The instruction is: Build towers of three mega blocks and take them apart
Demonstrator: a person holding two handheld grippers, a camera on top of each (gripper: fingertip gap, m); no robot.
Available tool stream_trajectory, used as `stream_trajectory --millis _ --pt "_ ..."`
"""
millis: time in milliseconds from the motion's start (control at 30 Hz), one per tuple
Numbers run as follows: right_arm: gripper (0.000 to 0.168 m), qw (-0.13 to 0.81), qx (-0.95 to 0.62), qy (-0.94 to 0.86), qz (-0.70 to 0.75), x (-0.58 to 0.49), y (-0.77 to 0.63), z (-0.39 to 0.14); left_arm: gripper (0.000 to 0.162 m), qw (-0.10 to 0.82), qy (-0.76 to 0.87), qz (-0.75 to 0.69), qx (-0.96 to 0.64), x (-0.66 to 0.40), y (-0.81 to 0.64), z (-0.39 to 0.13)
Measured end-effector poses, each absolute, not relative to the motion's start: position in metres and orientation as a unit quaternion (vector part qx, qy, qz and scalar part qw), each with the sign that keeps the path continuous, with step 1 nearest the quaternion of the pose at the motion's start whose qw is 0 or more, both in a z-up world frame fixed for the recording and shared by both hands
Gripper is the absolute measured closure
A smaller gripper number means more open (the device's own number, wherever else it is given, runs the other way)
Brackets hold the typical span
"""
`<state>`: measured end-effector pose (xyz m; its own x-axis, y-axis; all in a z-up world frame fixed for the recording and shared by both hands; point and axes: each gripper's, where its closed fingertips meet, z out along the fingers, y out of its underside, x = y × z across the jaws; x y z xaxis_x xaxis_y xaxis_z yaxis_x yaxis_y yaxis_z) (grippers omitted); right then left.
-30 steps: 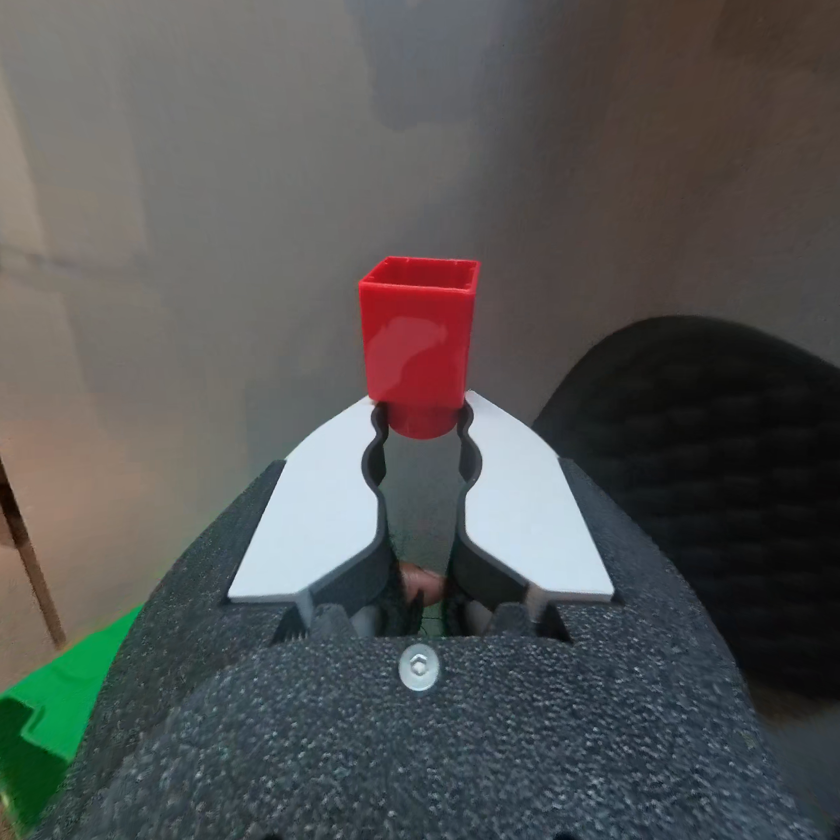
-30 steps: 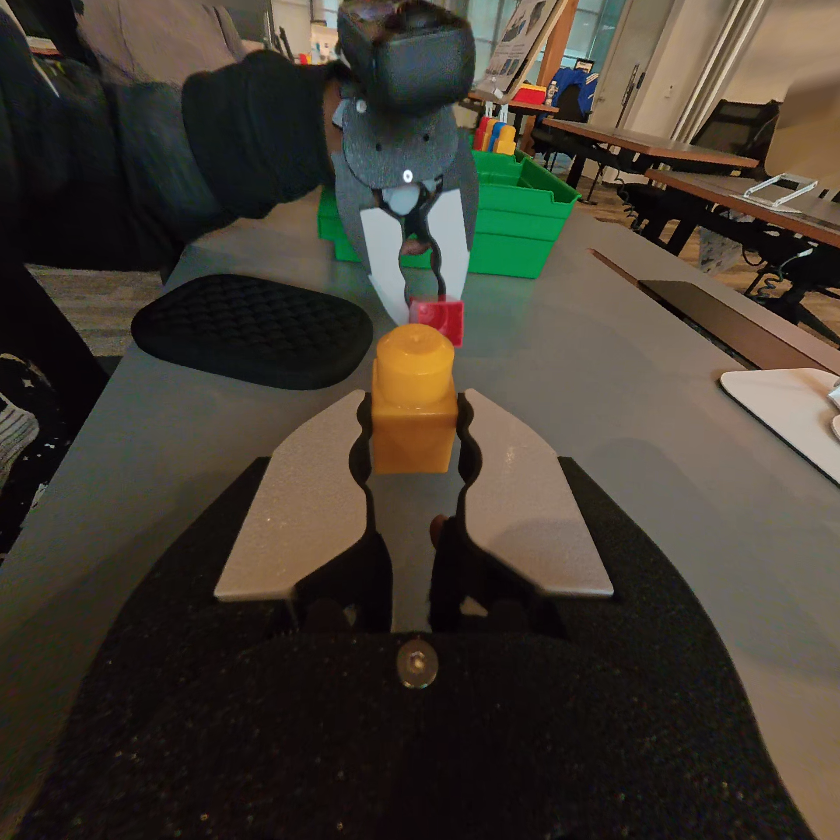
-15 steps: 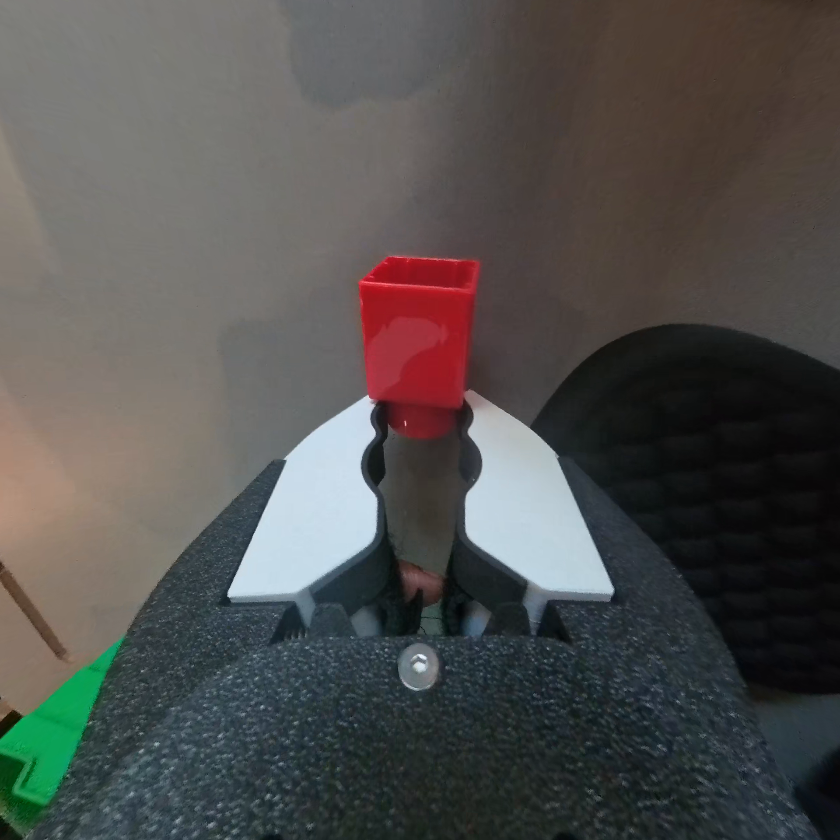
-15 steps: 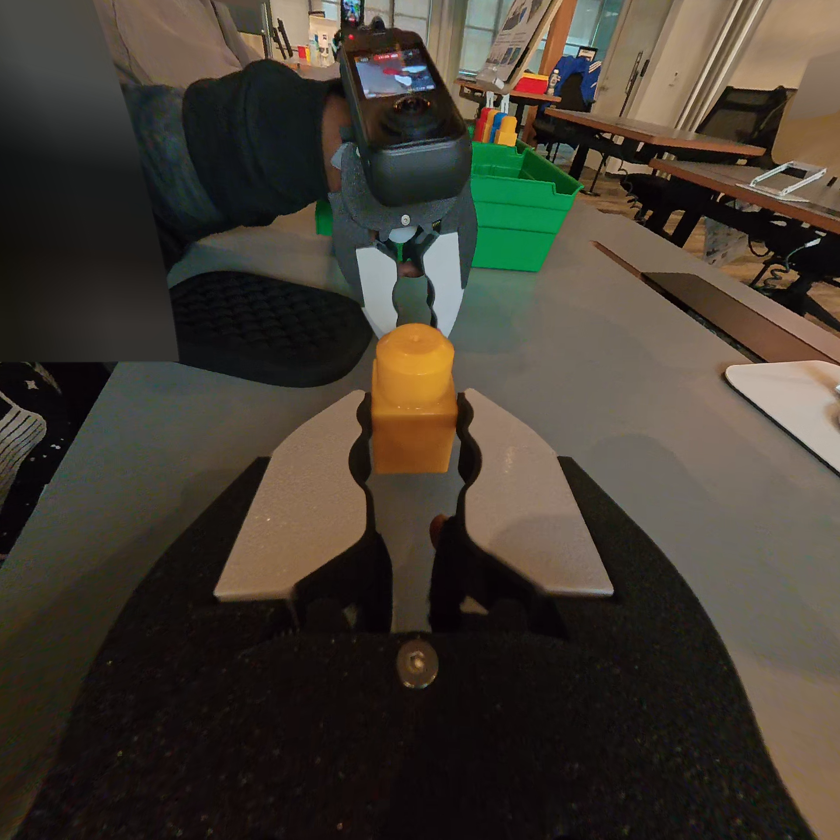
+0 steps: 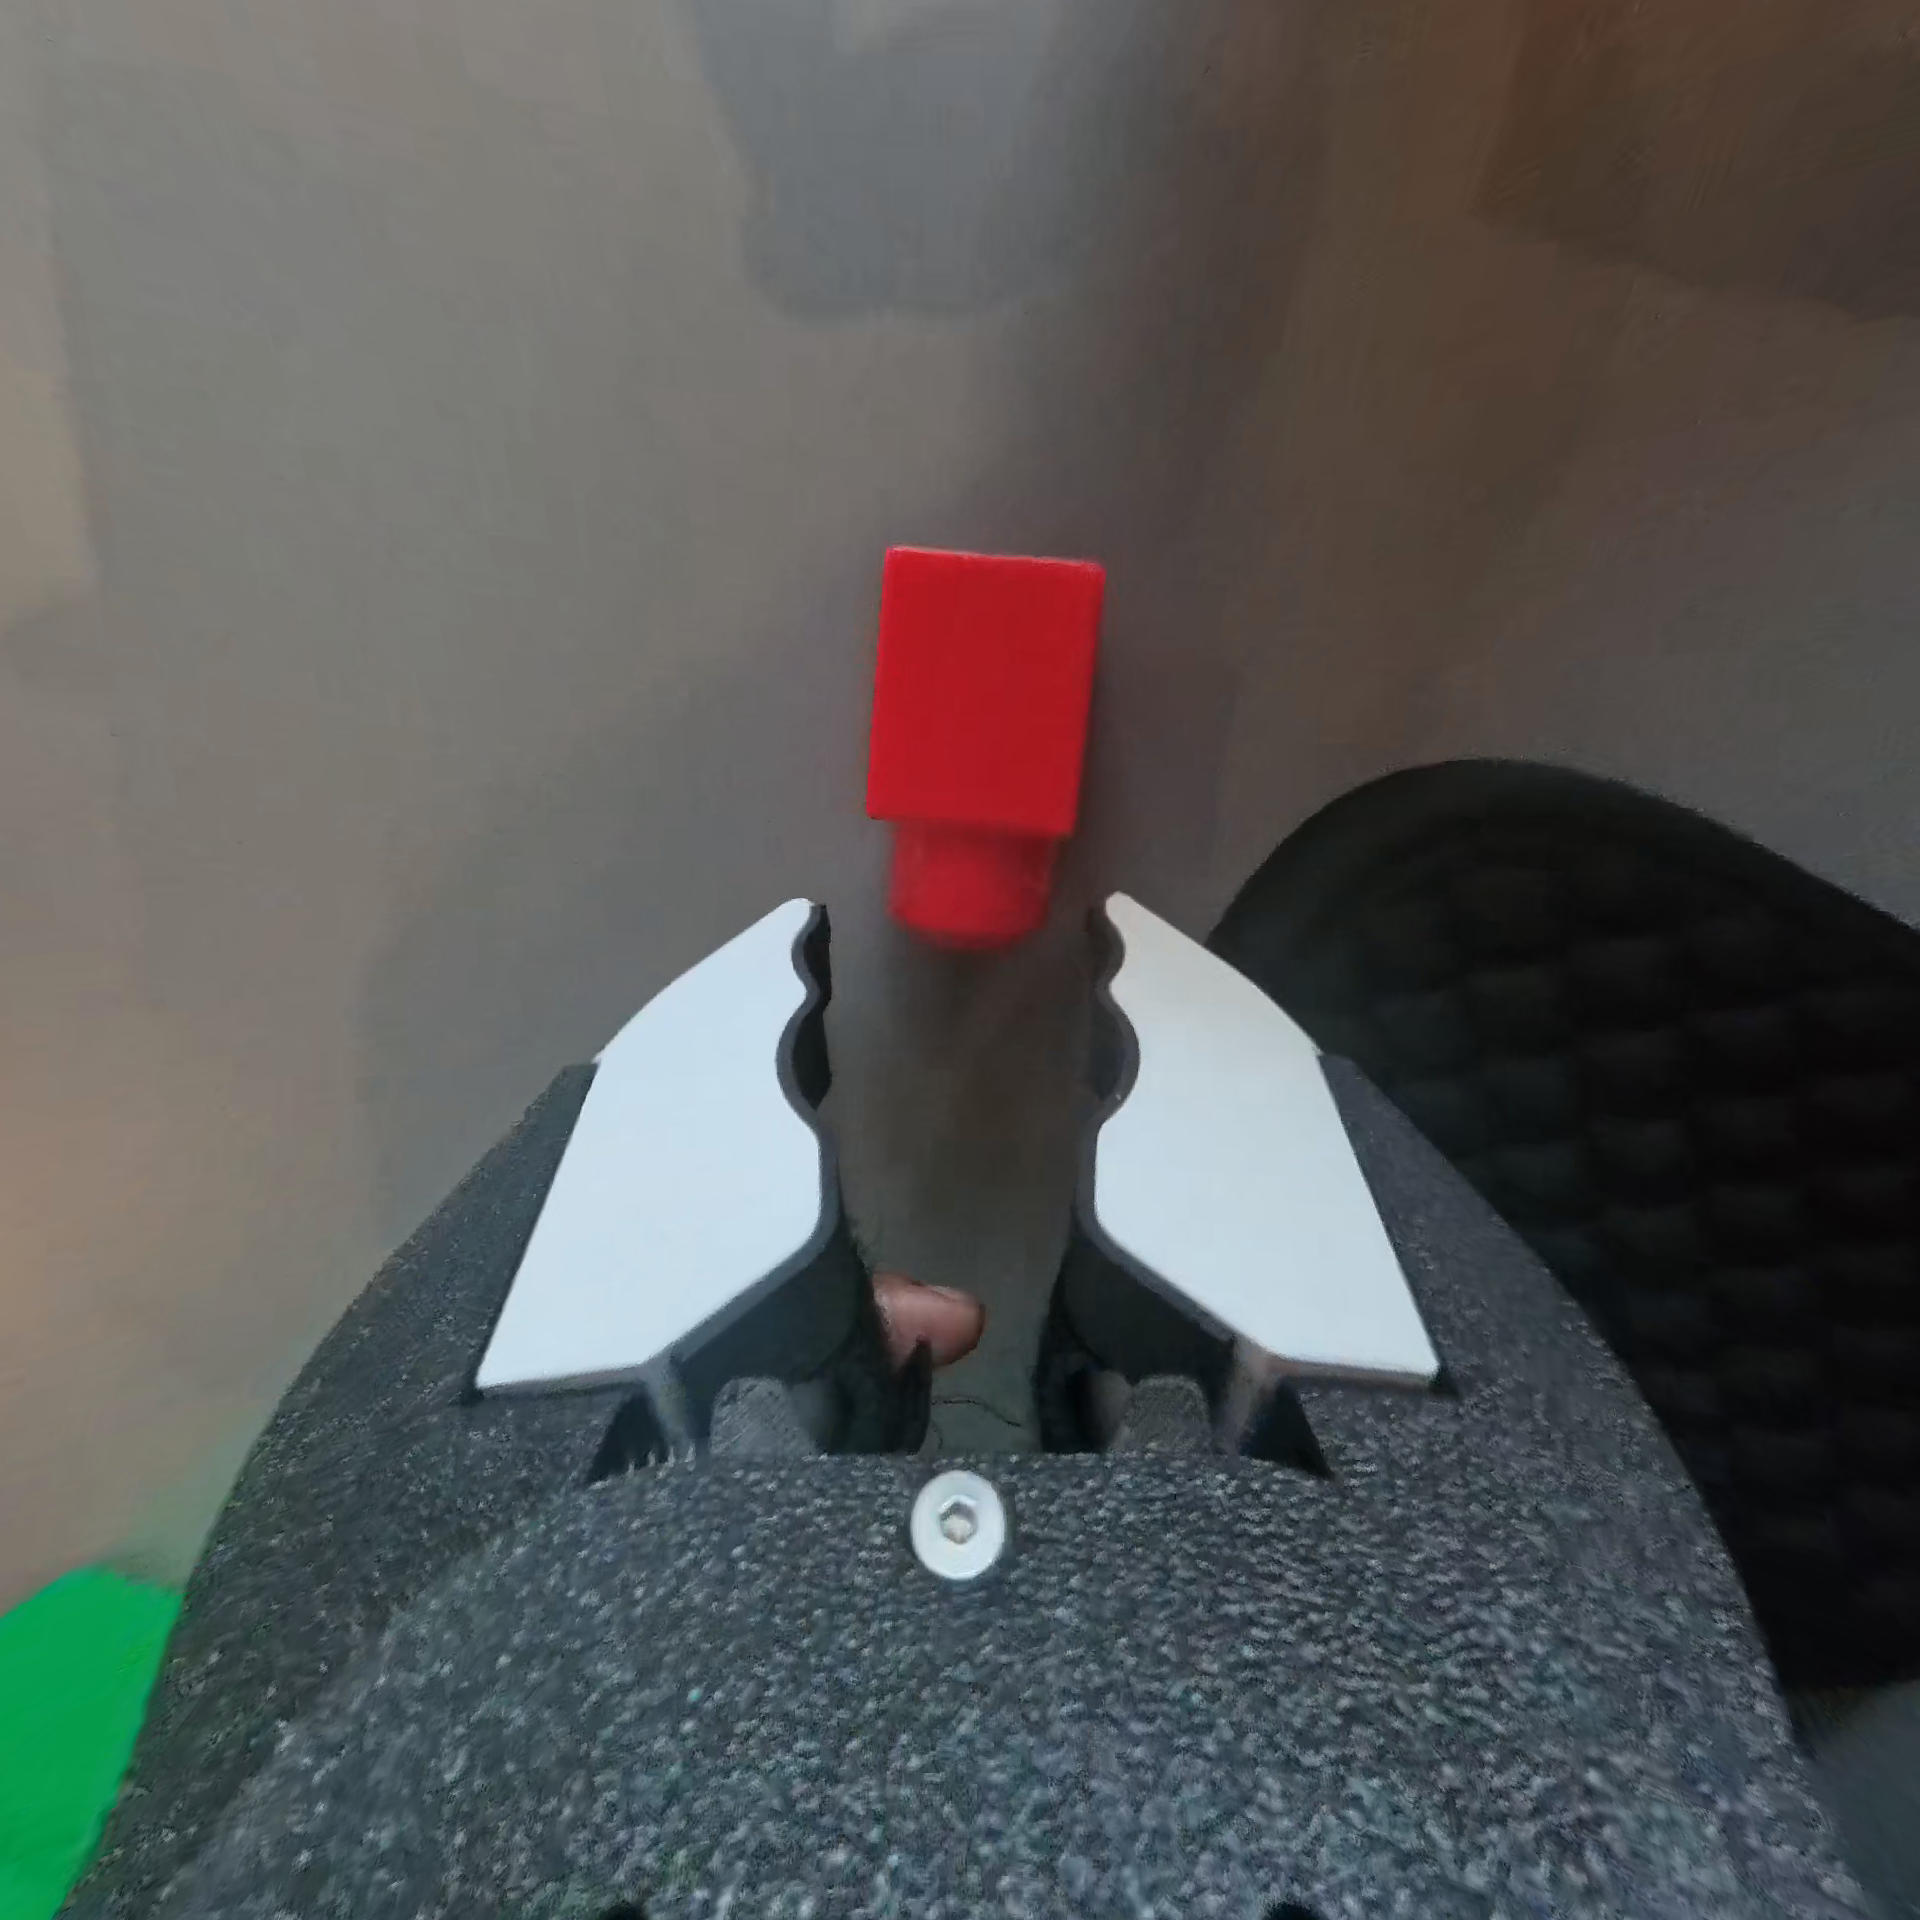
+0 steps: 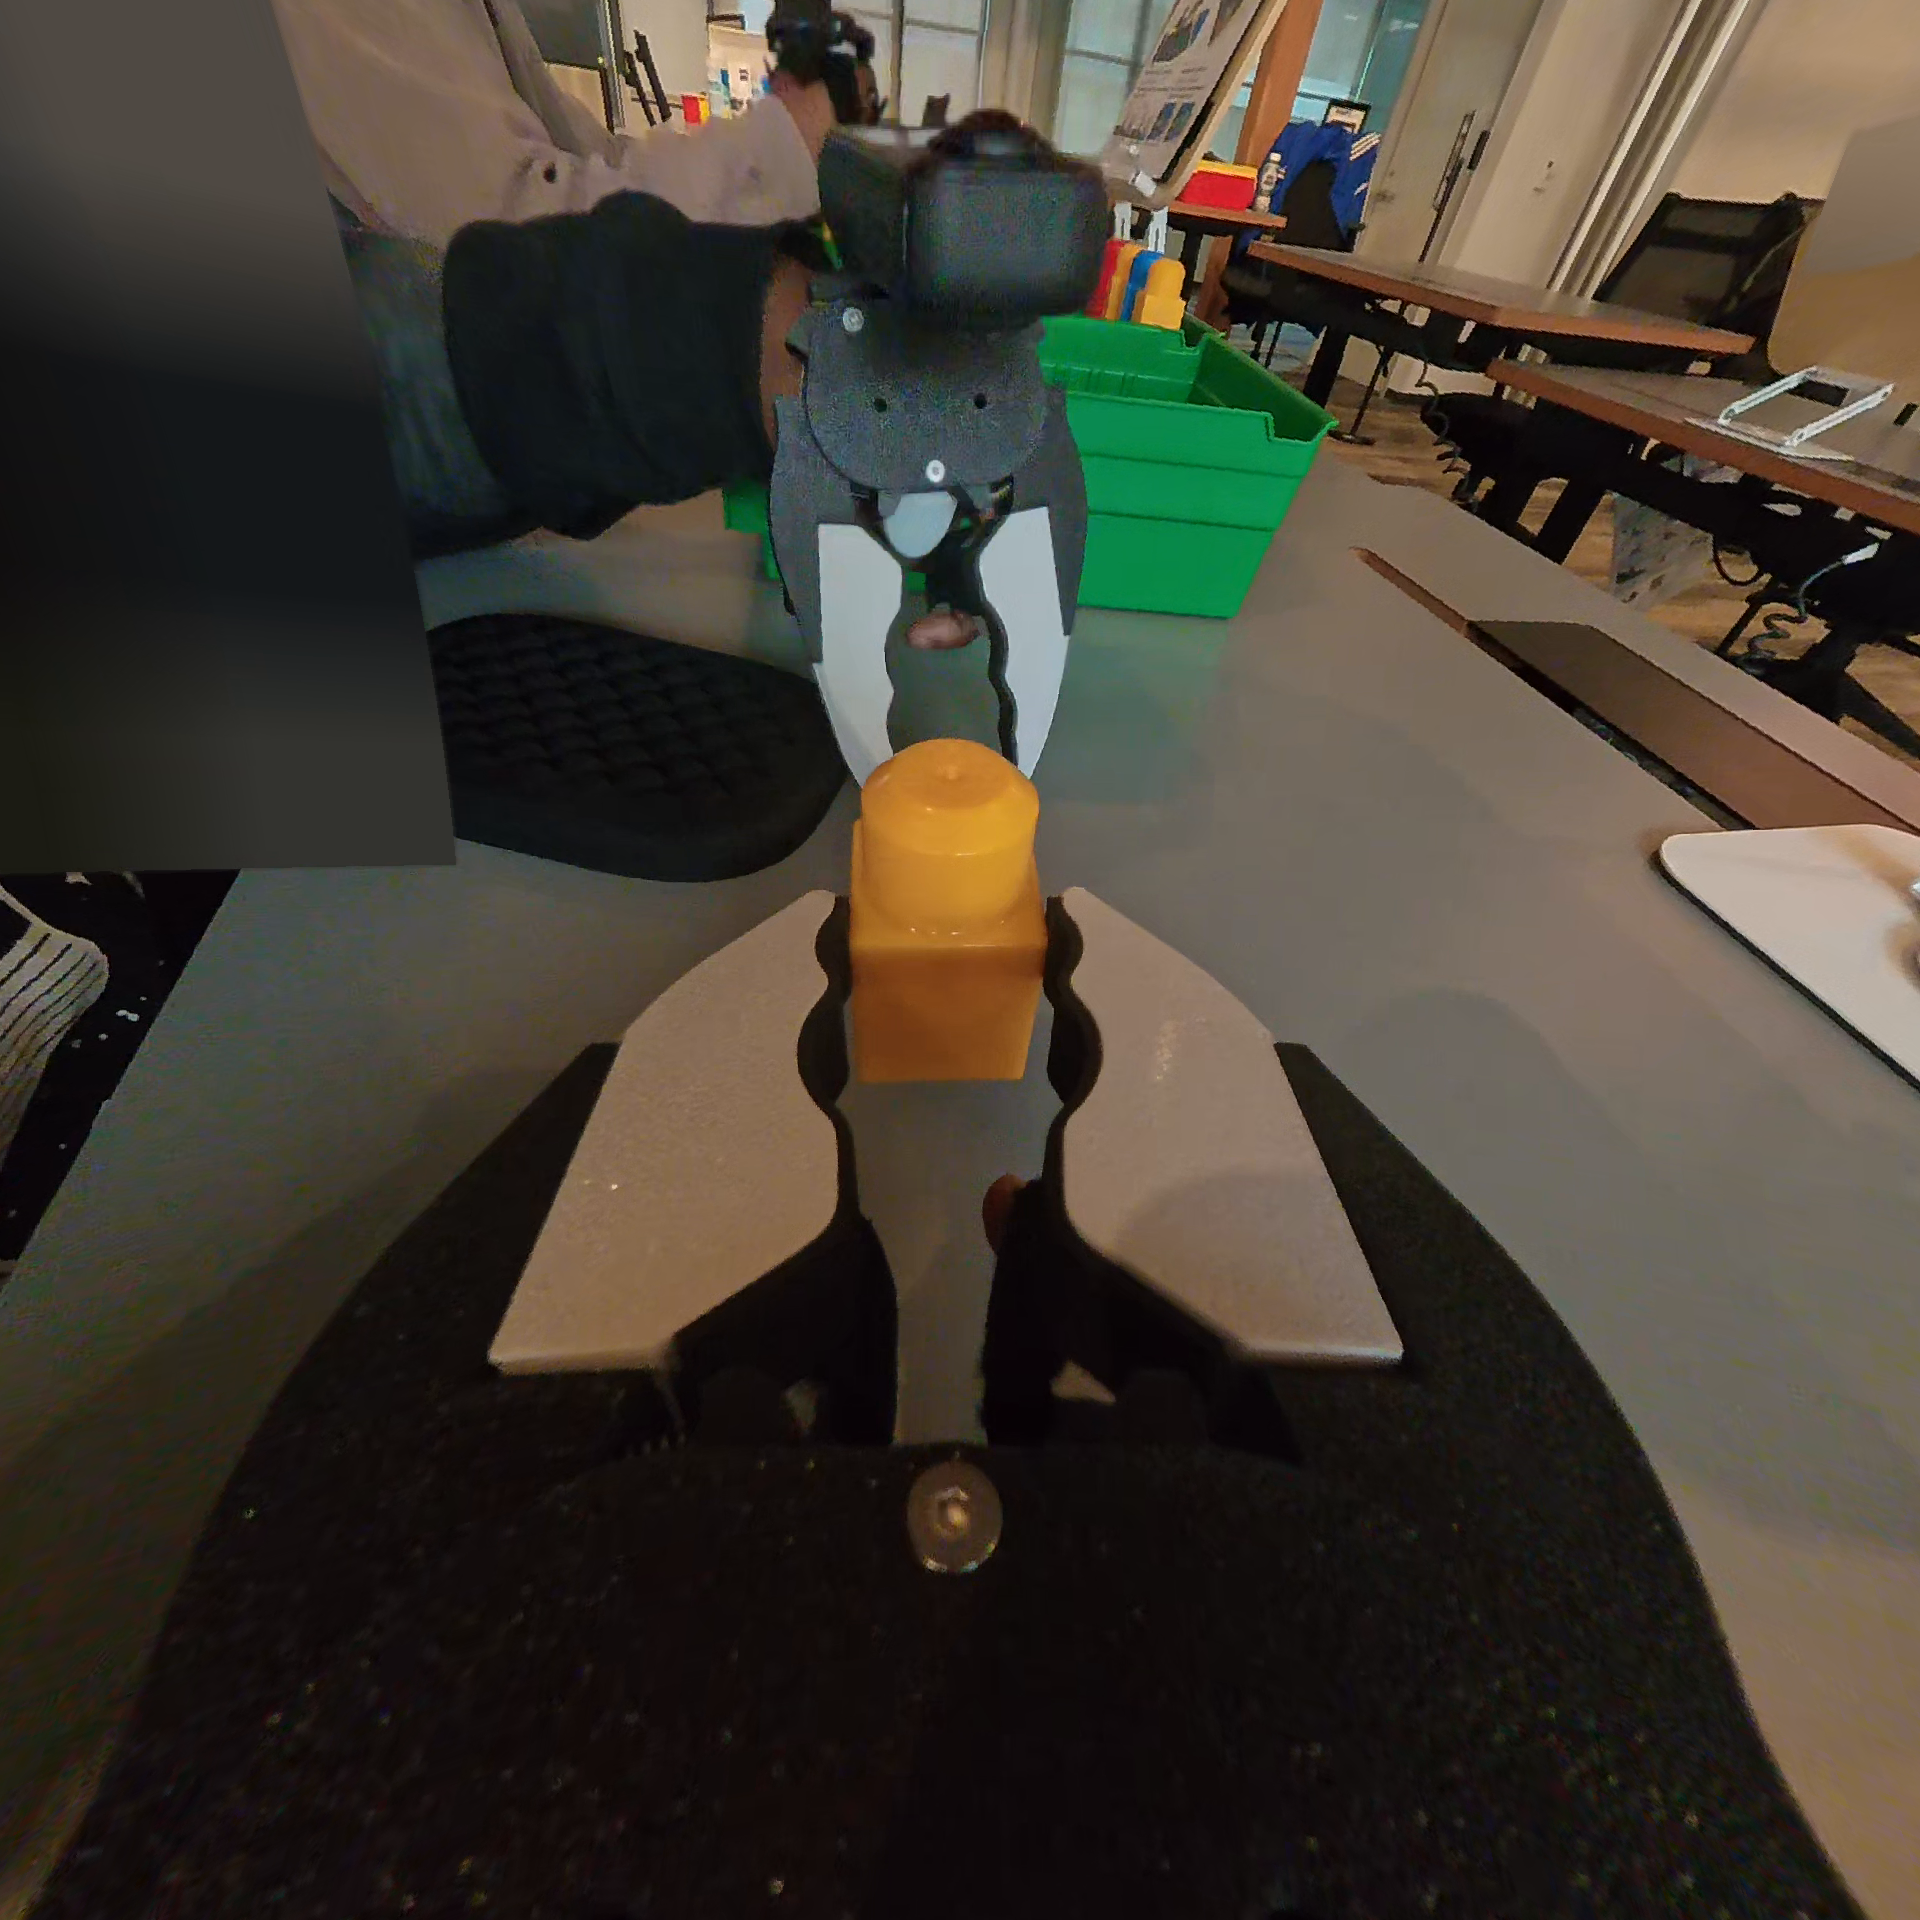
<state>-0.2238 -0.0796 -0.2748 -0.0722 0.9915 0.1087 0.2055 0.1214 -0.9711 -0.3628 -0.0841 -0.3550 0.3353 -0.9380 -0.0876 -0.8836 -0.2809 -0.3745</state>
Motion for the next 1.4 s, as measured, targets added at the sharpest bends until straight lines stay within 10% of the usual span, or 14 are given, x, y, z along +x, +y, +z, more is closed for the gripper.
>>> stream_trajectory --millis 367,900,1400 --pt "0.133 0.456 -0.505 -0.595 0.428 -0.224 -0.080 -0.275 0.134 0.226 0.543 -0.130 -0.798 -0.369 -0.087 -0.345" --pt "0.133 0.461 -0.500 -0.596 0.427 -0.224 -0.081 -0.274 0.134 -0.158 0.637 0.200 -0.727 -0.418 -0.102 -0.297" --pt "0.133 0.460 -0.499 -0.595 0.431 -0.223 -0.081 -0.273 0.134 -0.205 0.631 0.231 -0.712 -0.417 -0.096 -0.312"
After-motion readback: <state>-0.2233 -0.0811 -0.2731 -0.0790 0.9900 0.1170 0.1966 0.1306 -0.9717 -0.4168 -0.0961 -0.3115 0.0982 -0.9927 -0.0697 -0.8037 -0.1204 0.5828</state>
